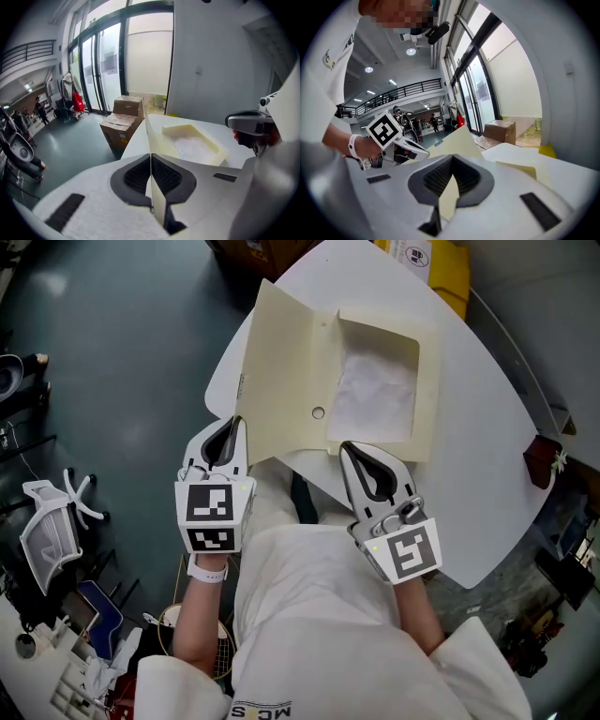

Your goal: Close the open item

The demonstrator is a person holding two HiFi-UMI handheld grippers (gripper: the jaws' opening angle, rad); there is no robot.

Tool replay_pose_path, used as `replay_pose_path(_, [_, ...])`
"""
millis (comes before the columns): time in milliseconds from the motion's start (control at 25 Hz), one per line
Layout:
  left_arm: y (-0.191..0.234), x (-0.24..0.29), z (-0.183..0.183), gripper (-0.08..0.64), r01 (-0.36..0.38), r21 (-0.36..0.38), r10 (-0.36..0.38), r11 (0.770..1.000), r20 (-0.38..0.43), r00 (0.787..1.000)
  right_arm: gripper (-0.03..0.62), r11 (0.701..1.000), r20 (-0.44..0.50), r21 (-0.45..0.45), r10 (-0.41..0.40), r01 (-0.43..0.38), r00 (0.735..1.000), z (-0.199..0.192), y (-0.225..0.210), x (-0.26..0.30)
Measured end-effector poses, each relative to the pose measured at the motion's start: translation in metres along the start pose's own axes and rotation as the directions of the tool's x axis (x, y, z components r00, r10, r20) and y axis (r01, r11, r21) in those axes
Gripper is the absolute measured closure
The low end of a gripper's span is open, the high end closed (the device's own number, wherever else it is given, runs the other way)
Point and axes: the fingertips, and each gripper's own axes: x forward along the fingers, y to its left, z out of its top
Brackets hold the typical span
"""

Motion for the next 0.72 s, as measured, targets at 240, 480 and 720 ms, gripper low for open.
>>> replay_pose_path(240, [-0.021, -0.004, 0.027, 0.532, 0.021, 0.104, -0.021, 0.994, -0.005, 1.000, 0.577, 1.000, 0.025, 0.008, -0.020, 0.020, 0.999, 0.002, -0.007, -0.009])
replay_pose_path(480, [-0.054, -0.006, 0.047, 0.531, 0.059, 0.183, -0.054, 0.981, -0.033, 0.998, 0.577, 0.999, -0.046, 0.011, -0.043, 0.043, 0.998, -0.017, -0.011, -0.023])
replay_pose_path(720, [-0.093, -0.005, 0.057, 0.522, 0.122, 0.155, -0.119, 0.980, -0.028, 0.992, 0.577, 0.998, 0.036, -0.002, -0.064, 0.064, 0.997, -0.006, -0.018, -0.032])
